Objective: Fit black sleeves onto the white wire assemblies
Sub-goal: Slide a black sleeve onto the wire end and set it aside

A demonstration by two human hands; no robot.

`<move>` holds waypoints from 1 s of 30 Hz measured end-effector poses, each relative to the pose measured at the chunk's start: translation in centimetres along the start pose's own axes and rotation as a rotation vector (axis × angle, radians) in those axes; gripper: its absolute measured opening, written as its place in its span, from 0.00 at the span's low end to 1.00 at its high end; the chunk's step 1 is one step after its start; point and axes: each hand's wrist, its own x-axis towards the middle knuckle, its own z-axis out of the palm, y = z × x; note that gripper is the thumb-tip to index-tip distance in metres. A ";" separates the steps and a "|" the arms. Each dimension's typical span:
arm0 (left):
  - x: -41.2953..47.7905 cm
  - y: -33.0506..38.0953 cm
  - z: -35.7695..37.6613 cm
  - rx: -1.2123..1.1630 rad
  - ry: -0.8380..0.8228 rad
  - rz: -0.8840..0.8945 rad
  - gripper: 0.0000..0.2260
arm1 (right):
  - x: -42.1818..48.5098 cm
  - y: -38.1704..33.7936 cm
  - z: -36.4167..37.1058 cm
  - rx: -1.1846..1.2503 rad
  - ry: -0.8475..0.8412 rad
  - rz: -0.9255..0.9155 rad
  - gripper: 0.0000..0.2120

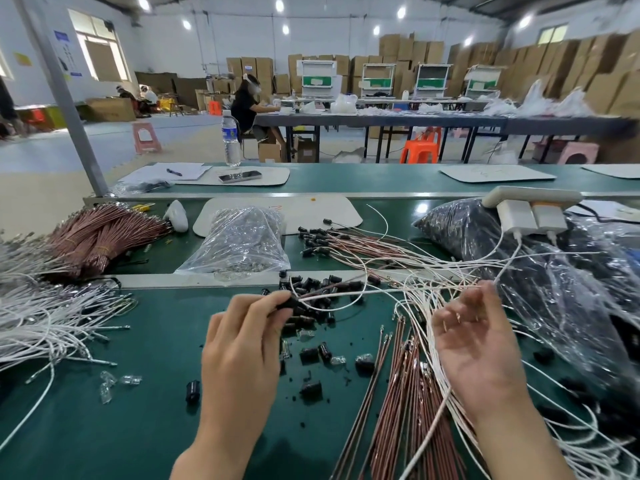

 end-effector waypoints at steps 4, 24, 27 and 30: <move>0.2 -0.8 -0.4 0.034 0.052 -0.045 0.10 | 0.4 -1.0 -0.6 0.077 -0.011 -0.071 0.08; -0.8 1.6 1.9 -0.585 -0.367 -0.486 0.09 | -1.7 6.4 1.9 -0.824 -0.511 0.183 0.24; -1.2 2.1 2.4 -0.538 -0.407 -0.433 0.09 | -1.7 6.3 1.8 -0.778 -0.453 0.084 0.10; -1.3 1.9 2.3 -0.536 -0.406 -0.490 0.05 | -1.8 6.1 1.9 -0.763 -0.409 0.042 0.08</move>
